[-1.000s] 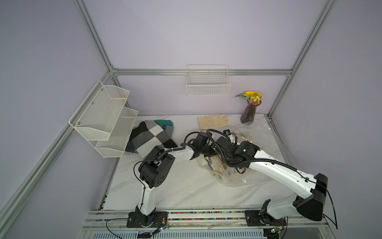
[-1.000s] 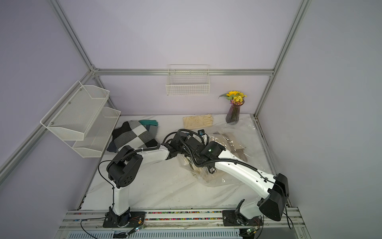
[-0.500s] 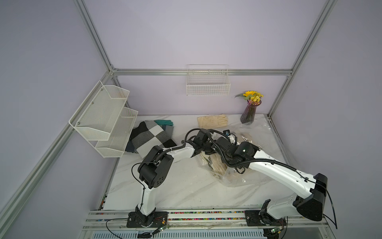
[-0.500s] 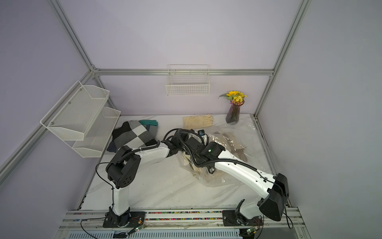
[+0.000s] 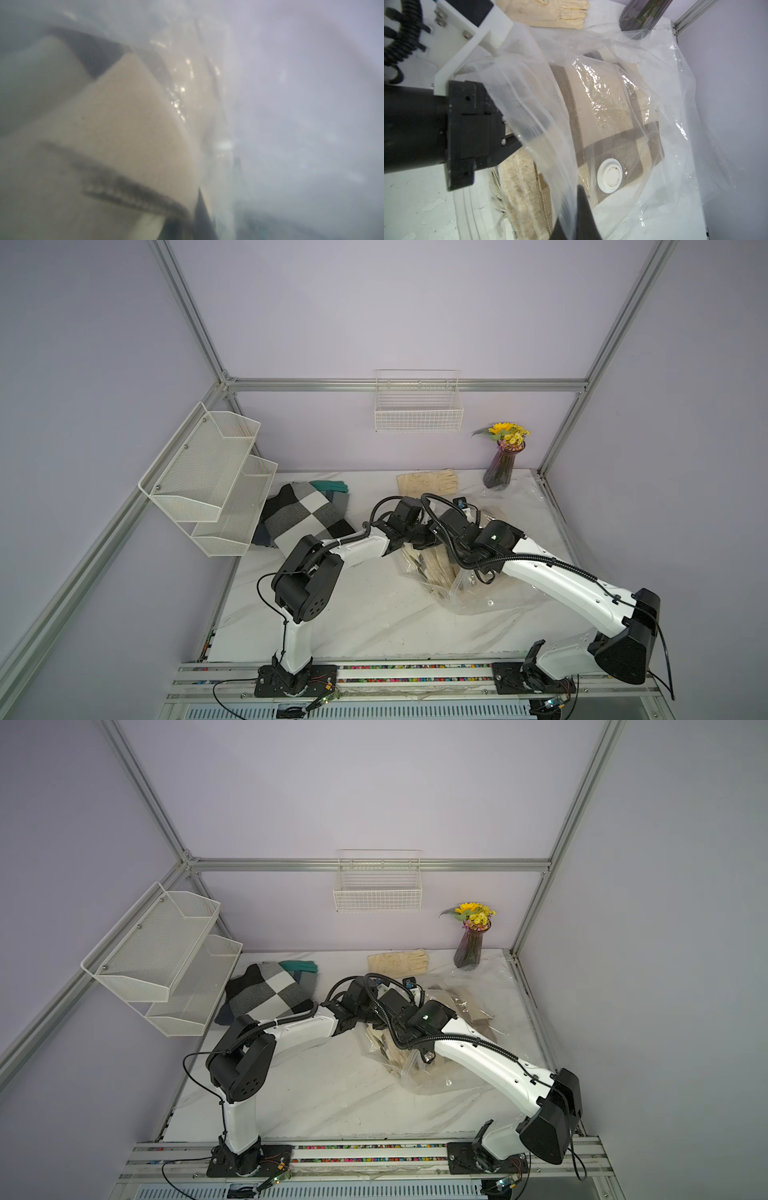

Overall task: Take the scarf out of the vacuum bag
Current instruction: Take out the scarf from the vacuum bag.

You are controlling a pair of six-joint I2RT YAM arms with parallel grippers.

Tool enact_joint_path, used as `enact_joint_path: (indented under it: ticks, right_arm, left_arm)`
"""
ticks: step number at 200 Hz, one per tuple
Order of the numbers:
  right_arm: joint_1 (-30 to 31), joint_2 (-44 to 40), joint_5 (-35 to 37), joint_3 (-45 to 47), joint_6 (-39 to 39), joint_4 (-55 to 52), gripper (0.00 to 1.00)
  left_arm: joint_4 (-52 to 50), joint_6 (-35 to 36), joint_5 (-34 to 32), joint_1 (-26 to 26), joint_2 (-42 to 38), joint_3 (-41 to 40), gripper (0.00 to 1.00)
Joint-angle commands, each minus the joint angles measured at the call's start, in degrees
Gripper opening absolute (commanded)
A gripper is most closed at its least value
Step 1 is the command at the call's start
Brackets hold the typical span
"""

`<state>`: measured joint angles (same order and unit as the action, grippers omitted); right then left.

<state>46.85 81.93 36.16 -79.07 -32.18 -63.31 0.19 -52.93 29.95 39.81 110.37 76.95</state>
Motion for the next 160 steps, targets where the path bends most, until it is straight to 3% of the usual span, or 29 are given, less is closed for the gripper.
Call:
enact_joint_path:
  ticks: [1,92,160]
  right_arm:
    - [-1.02,-1.91,-0.73,-0.91,0.94,1.96,0.00]
    - [-2.83,-3.09,-1.42,-1.44,1.64,2.04,0.00]
    - [-3.52,-3.09,-2.84,-1.62,2.34,2.22,0.00]
  left_arm:
    - [2.00,0.43,1.18,-0.04,-5.10,0.34,0.00]
    - [1.38,0.56,2.38,0.00,-8.29,-0.61,0.00]
    - [-5.39,1.51,3.62,0.15,-10.81,-0.44,0.00]
